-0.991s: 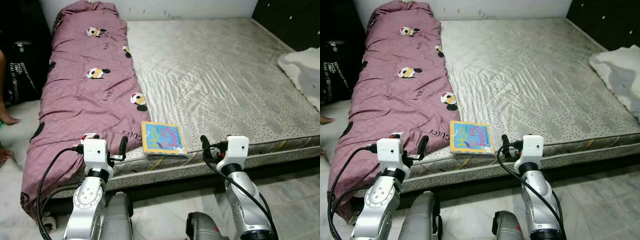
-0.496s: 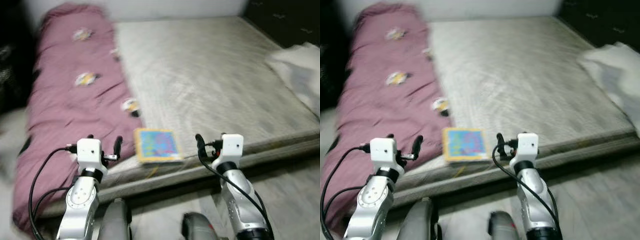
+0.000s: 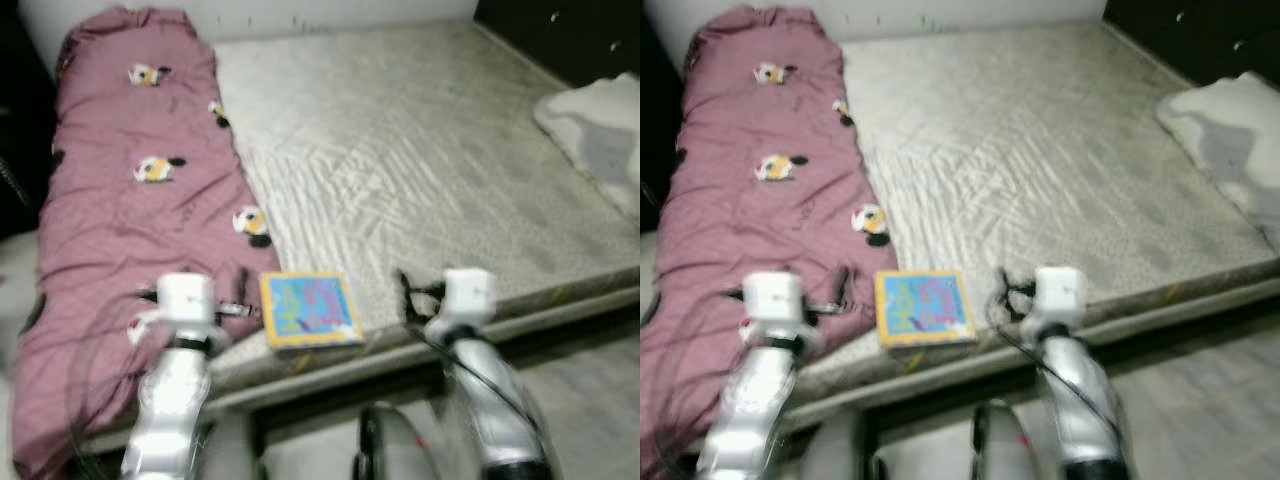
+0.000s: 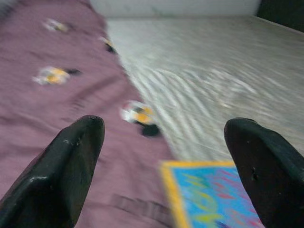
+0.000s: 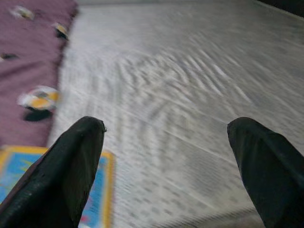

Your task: Clean up the room

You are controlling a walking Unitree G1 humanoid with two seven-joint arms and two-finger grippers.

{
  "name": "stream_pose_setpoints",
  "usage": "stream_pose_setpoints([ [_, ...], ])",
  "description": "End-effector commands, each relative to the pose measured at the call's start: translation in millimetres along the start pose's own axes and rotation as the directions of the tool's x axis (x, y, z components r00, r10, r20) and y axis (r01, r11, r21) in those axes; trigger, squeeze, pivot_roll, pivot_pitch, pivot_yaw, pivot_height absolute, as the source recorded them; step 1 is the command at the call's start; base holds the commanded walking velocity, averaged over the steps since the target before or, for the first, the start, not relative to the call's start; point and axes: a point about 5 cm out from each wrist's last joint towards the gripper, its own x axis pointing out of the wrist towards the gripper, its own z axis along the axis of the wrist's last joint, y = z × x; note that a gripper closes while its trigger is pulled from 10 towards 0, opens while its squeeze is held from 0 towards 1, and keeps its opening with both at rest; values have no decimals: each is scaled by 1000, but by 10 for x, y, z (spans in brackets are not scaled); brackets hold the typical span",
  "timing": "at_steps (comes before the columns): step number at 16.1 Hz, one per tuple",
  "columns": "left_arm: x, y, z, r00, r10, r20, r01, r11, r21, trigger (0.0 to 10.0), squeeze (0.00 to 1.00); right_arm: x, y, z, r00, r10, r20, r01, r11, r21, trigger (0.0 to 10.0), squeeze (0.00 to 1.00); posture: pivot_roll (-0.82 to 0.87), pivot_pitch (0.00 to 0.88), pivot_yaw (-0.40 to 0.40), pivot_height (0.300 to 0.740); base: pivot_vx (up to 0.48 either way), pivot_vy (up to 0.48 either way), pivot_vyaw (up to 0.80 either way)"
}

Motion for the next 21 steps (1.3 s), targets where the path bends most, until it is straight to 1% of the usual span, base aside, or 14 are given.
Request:
stream_pose_setpoints([
  [1, -2, 98, -29, 998, 45, -33, -45, 999, 12, 10000, 0, -9, 12, 24, 1000, 8, 9, -8, 1000, 5, 10000, 0, -24, 96, -19, 650, 0, 0, 0],
  [3, 33, 156, -38, 995, 83, -60, -85, 996, -22, 10000, 0, -35, 8, 30, 1000, 11, 8, -11, 1000, -2, 10000, 0, -27, 118, -27, 625, 0, 0, 0],
  [4, 68, 219, -35, 991, 112, -76, -116, 992, -48, 10000, 0, -56, -5, 32, 1000, 11, 4, -11, 1000, -9, 10000, 0, -29, 130, -31, 610, 0, 0, 0],
  [6, 117, 319, -1, 986, 151, -73, -155, 987, -51, 10000, 0, -81, -62, 46, 1000, 2, 4, -2, 1000, -28, 10000, 0, -35, 139, -33, 590, 0, 0, 0],
  [7, 130, 342, 13, 985, 159, -70, -163, 985, -52, 10000, 0, -88, -90, 54, 1000, -3, 7, 3, 1000, -29, 10000, 0, -36, 140, -32, 580, 0, 0, 0],
  [9, 189, 403, 51, 982, 176, -72, -180, 981, -65, 10000, 0, -99, -187, 75, 999, -35, 9, 35, 999, -34, 10000, 0, -42, 136, -31, 580, 0, 0, 0],
  [10, 212, 413, 60, 981, 182, -74, -187, 979, -79, 10000, 0, -96, -202, 79, 999, -38, 9, 38, 999, -37, 10000, 0, -42, 136, -31, 580, 0, 0, 0],
  [15, 263, 443, 91, 979, 197, -60, -201, 977, -77, 10000, 0, -102, -204, 71, 999, -40, 8, 41, 998, -43, 10000, 0, -45, 133, -29, 580, 0, 0, 0],
  [18, 255, 474, 120, 975, 216, -53, -220, 972, -85, 10000, 0, -139, -217, 77, 999, -39, 8, 39, 998, -42, 10000, 0, -35, 160, -40, 580, 0, 0, 0],
  [19, 271, 510, 137, 973, 226, -53, -230, 969, -87, 10000, 0, -159, -220, 97, 999, -32, 3, 32, 998, -47, 10000, 0, -39, 178, -56, 580, 0, 0, 0],
  [21, 330, 568, 157, 970, 240, -52, -243, 967, -74, 10000, 0, -167, -211, 120, 1000, -14, 3, 14, 999, -47, 10000, 0, -42, 212, -61, 565, 0, 0, 0],
])
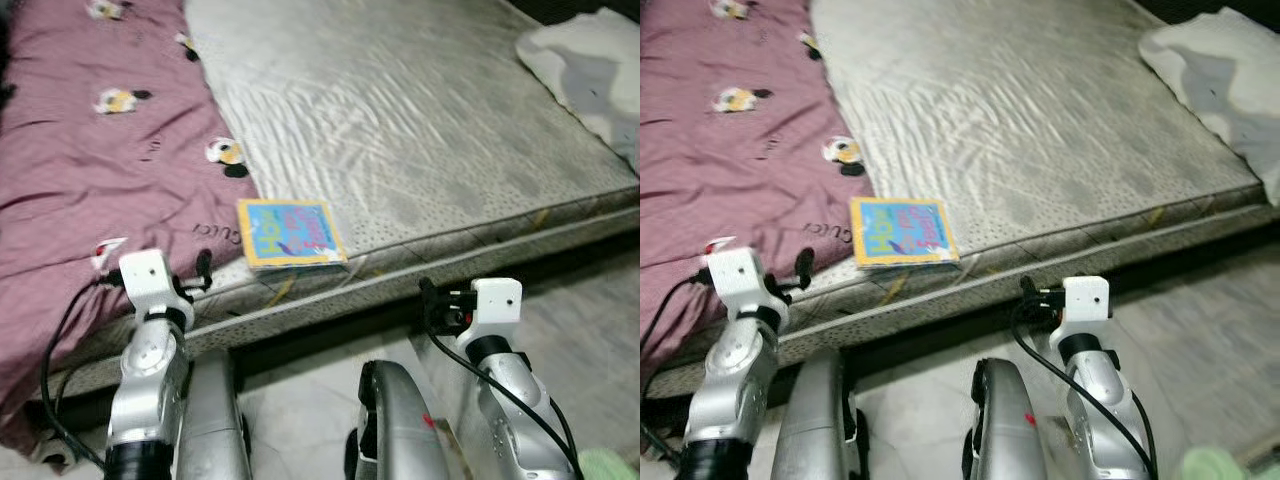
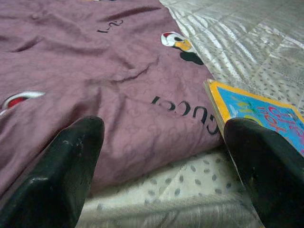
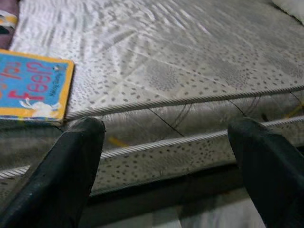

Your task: Clean up the room

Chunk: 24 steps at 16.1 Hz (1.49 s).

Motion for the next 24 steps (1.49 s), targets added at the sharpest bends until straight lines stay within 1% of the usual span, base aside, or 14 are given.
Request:
stream_pose_setpoints([
  [1, 28, 39, -11, 1000, 18, -16, -18, 1000, 4, 10000, 0, -9, -22, 40, 1000, 1, 3, -1, 1000, -2, 10000, 0, -42, 218, -61, 555, 0, 0, 0],
  [3, 148, 22, 92, 1000, -5, 13, 5, 1000, 15, 10000, 0, -34, -47, 48, 1000, 3, 1, -3, 1000, -14, 10000, 0, -54, 228, -66, 535, 0, 0, 0],
  [5, 260, -15, 150, 1000, -15, 20, 15, 1000, -4, 10000, 0, -61, -138, 112, 1000, -27, 8, 28, 999, -27, 10000, 0, -82, 250, -67, 535, 0, 0, 0],
  [7, 340, -130, 135, 999, -51, -5, 51, 998, -43, 10000, 0, -100, -202, 137, 999, -45, 10, 45, 998, -43, 10000, 0, -100, 255, -63, 535, 0, 0, 0],
  [8, 390, -207, 111, 997, -78, -24, 76, 994, -83, 10000, 0, -120, -216, 159, 998, -57, 16, 57, 997, -48, 10000, 0, -109, 255, -61, 535, 0, 0, 0],
  [9, 437, -270, 101, 994, -105, -41, 100, 989, -111, 10000, 0, -126, -214, 181, 998, -59, 20, 60, 997, -54, 10000, 0, -124, 254, -61, 535, 0, 0, 0],
  [10, 459, -296, 98, 992, -113, -47, 107, 987, -118, 10000, 0, -133, -209, 190, 998, -58, 22, 59, 997, -57, 10000, 0, -126, 254, -60, 535, 0, 0, 0],
  [12, 548, -432, 132, 988, -148, -52, 138, 976, -166, 10000, 0, -179, -177, 218, 999, -38, 30, 40, 995, -86, 10000, 0, -141, 256, -58, 535, 0, 0, 0],
  [14, 579, -496, 118, 983, -168, -73, 152, 970, -189, 10000, 0, -192, -178, 222, 999, -39, 27, 41, 995, -90, 10000, 0, -145, 259, -57, 535, 0, 0, 0],
  [15, 583, -533, 65, 977, -185, -110, 161, 967, -196, 10000, 0, -192, -176, 229, 999, -38, 26, 40, 995, -90, 10000, 0, -147, 264, -55, 535, 0, 0, 0],
  [18, 581, -573, -6, 972, -193, -138, 157, 959, -237, 10000, 0, -193, -149, 241, 999, -28, 24, 30, 995, -90, 10000, 0, -147, 268, -52, 535, 0, 0, 0],
  [21, 561, -594, 42, 980, -181, -84, 156, 957, -244, 10000, 0, -183, -139, 236, 999, -27, 20, 28, 996, -86, 10000, 0, -143, 265, -48, 535, 0, 0, 0],
  [23, 550, -554, 95, 988, -149, -37, 135, 958, -254, 10000, 0, -176, -134, 233, 999, -26, 20, 28, 996, -84, 10000, 0, -140, 262, -44, 535, 0, 0, 0],
  [24, 527, -520, 148, 992, -124, 4, 121, 958, -262, 10000, 0, -174, -133, 229, 999, -28, 19, 30, 996, -82, 10000, 0, -137, 261, -42, 535, 0, 0, 0],
])
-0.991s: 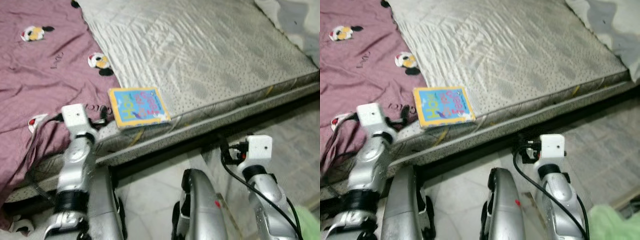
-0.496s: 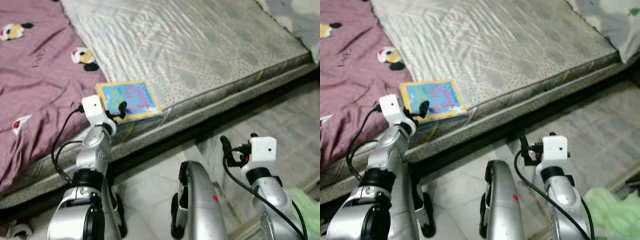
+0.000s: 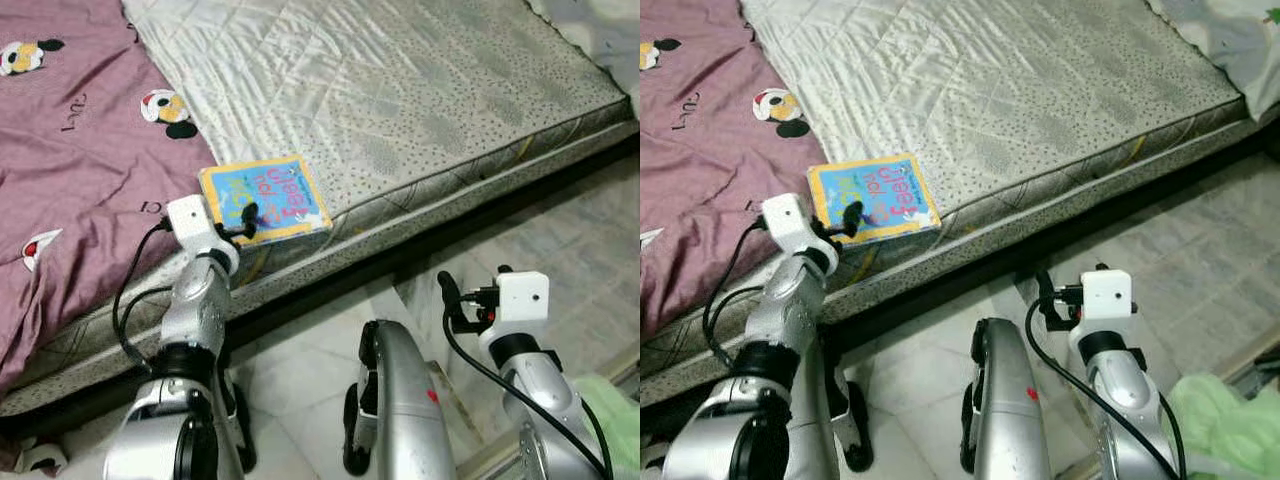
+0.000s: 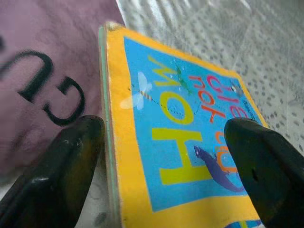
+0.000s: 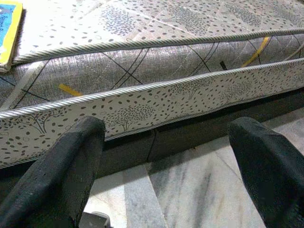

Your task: Clean up the room

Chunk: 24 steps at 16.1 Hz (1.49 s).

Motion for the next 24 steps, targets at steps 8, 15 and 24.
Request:
stream_pose_setpoints([
  [8, -134, 184, -247, 994, 72, -88, -73, 997, -14, 10000, 0, -6, 19, 22, 1000, 9, -4, -9, 1000, 1, 10000, 0, -140, 266, -46, 535, 0, 0, 0],
  [15, 50, 139, -190, 989, -5, -147, -5, 998, -65, 10000, 0, -196, 329, 240, 942, 336, 20, -335, 930, 149, 10000, 0, -178, 273, -50, 535, 0, 0, 0],
  [24, 129, 6, -234, 972, -118, -205, 70, 972, -226, 0, 0, -190, 399, 272, 920, 393, -3, -388, 908, 159, 10000, 0, -178, 255, -46, 535, 0, 0, 0],
])
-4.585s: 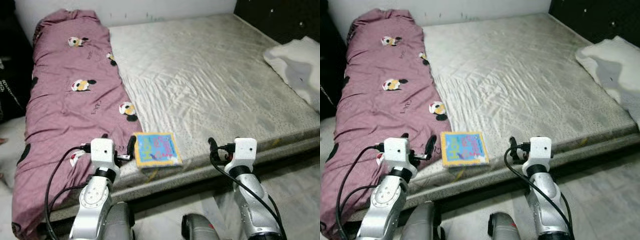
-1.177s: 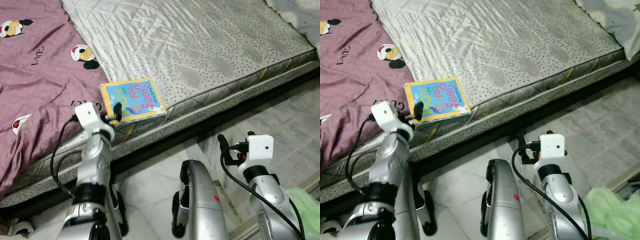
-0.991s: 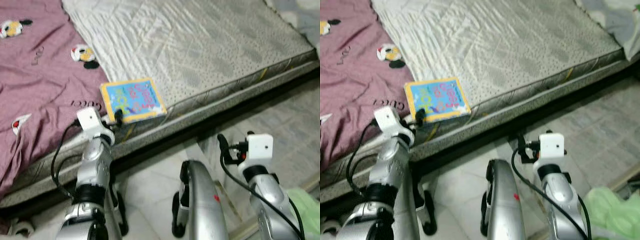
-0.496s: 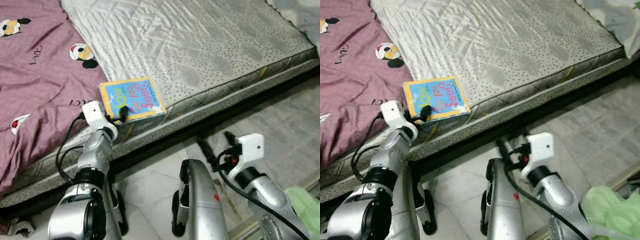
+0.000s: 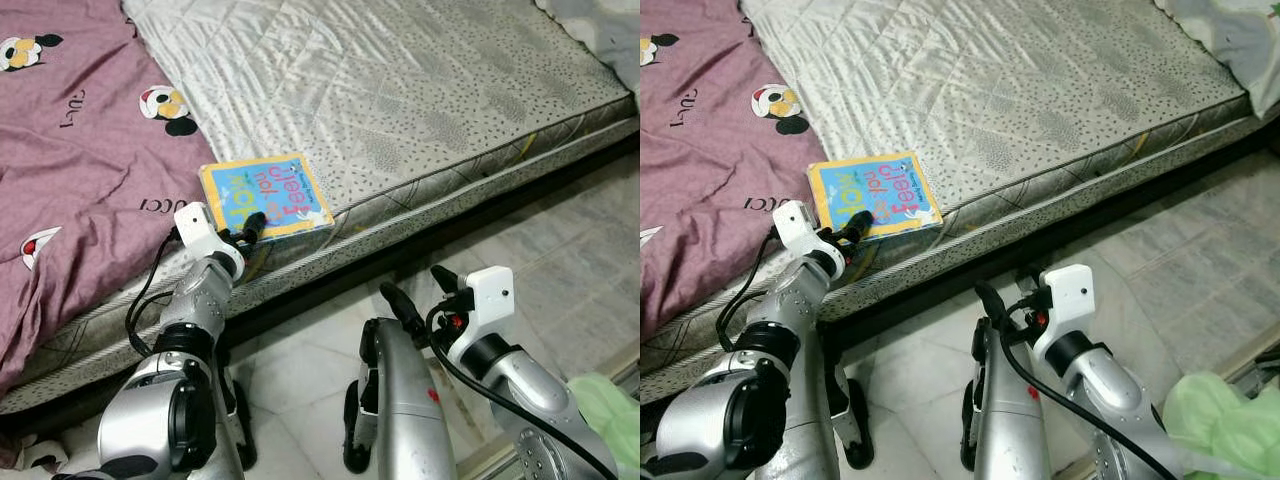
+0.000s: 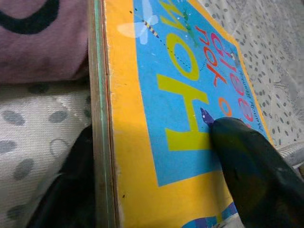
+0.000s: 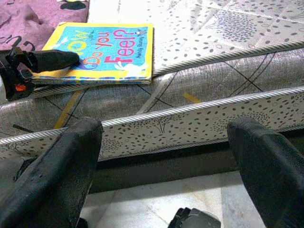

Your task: Clean up the room

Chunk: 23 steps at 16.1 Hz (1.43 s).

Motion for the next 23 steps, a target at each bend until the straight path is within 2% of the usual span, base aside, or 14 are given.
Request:
stream_pose_setpoints([
  [1, 1, -7, -60, 999, -9, -31, 8, 1000, -8, 0, 0, -27, -7, -10, 1000, -5, -14, 5, 1000, -5, 10000, 0, -177, 250, -46, 535, 0, 0, 0],
  [3, 5, -1, -48, 999, -8, -32, 8, 1000, -1, 0, 0, -20, 17, -11, 1000, 16, -14, -16, 1000, 8, 10000, 0, -176, 248, -45, 535, 0, 0, 0],
  [4, 6, -3, -42, 999, -13, -30, 13, 1000, -9, 0, 0, -25, 52, -12, 999, 50, -16, -49, 998, 29, 10000, 0, -176, 248, -45, 535, 0, 0, 0],
  [5, 11, -4, -28, 999, -16, -30, 15, 999, -29, 0, 0, -37, 148, -14, 991, 133, -21, -132, 990, 58, 10000, 0, -169, 244, -47, 535, 0, 0, 0],
  [6, 13, -5, -24, 999, -18, -30, 17, 999, -33, 0, 0, -40, 176, -18, 987, 157, -24, -155, 986, 65, 10000, 0, -169, 244, -47, 535, 0, 0, 0],
  [8, 12, 9, -10, 1000, -15, -25, 15, 999, -31, 0, 0, -19, 180, -51, 986, 164, -32, -162, 984, 73, 10000, 0, -151, 237, -53, 535, 0, 0, 0],
  [11, -11, 84, 15, 1000, 4, -12, -4, 999, -35, 0, 0, 48, 172, -53, 983, 180, -23, -179, 983, 33, 10000, 0, -139, 230, -56, 535, 0, 0, 267],
  [18, 1, 97, 92, 1000, 3, 5, -3, 999, -35, 0, 0, 87, 87, -49, 996, 92, -2, -92, 996, 19, 10000, 0, -136, 224, -38, 535, 0, 0, 113],
  [21, 11, 44, 231, 995, -10, 97, 6, 999, 39, 0, 0, 130, 12, -9, 999, -3, 34, 4, 999, -39, 10000, 0, -128, 219, -30, 535, 0, 0, 0],
  [23, 22, -16, 303, 990, -39, 134, 29, 997, 78, 0, 0, 147, 2, 2, 999, -16, 45, 18, 999, -43, 10000, 0, -120, 213, -28, 535, 0, 0, 0],
])
